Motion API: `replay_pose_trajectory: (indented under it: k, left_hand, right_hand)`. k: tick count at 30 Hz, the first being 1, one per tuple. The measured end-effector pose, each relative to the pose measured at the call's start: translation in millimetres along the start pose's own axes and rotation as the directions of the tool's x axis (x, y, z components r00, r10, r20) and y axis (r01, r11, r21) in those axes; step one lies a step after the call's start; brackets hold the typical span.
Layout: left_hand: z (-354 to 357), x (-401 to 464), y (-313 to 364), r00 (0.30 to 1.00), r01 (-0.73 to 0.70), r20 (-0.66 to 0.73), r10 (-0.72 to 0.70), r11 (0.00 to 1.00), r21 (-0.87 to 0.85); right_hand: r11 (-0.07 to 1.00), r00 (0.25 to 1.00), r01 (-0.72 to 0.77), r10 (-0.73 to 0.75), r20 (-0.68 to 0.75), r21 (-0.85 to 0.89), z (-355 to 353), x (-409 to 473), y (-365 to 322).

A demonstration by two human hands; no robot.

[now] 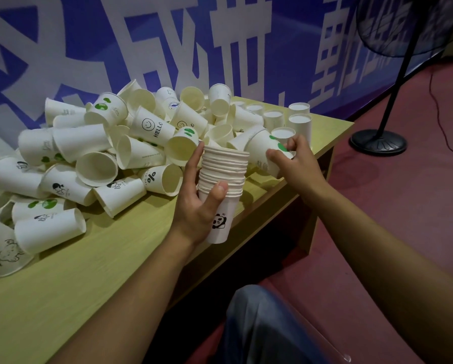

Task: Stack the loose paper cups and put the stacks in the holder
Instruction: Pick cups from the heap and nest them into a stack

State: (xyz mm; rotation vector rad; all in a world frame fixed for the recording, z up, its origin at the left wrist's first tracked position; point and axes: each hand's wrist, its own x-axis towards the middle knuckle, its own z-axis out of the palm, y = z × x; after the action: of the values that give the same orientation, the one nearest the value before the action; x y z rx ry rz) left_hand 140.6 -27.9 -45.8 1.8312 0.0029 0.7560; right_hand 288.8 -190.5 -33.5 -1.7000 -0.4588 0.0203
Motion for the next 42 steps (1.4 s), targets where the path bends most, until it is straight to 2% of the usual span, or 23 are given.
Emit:
replay_pose_trajectory:
  k: [2, 6, 12, 17, 21, 30, 42]
  left_hand:
    - [-1, 1, 0, 1.000, 0.011, 0.010, -0.011, 1.000, 0.004]
    - [-3, 4, -4, 0.998, 0.043, 0.036, -0.043, 0.999, -0.006]
    - [-3, 13, -1, 0.986, 0.077, 0.148, -0.082, 0.996, 0.037]
    - [0, 27, 2, 0.946, 0.104, 0.292, -0.142, 0.985, 0.141]
    - [1, 31, 0, 0.926, 0.130, 0.327, -0.187, 0.974, 0.188]
    - [-2, 27, 1, 0.942, 0.120, 0.292, -0.164, 0.979, 0.162]
    - [-2, 13, -2, 0.984, 0.045, 0.167, -0.069, 0.988, 0.145]
  right_hand:
    - [0.997, 0.999, -0.053, 0.053, 0.002, 0.050, 1, 3, 4]
    - [0.956, 0.994, -0.098, 0.106, -0.014, 0.275, 1, 7, 8]
    - [0.918, 1.000, -0.024, 0.023, 0.007, 0.397, 8, 11, -4]
    - [0.964, 0.996, 0.028, -0.050, 0.078, 0.264, 18, 15, -11]
    - [0.977, 0.989, 0.056, -0.082, 0.122, 0.204, 20, 14, -15]
    - [0.970, 0.951, 0.212, -0.233, 0.205, 0.119, 28, 0, -31]
    - [0.960, 0.961, 0.204, -0.234, 0.147, 0.194, 33, -13, -39]
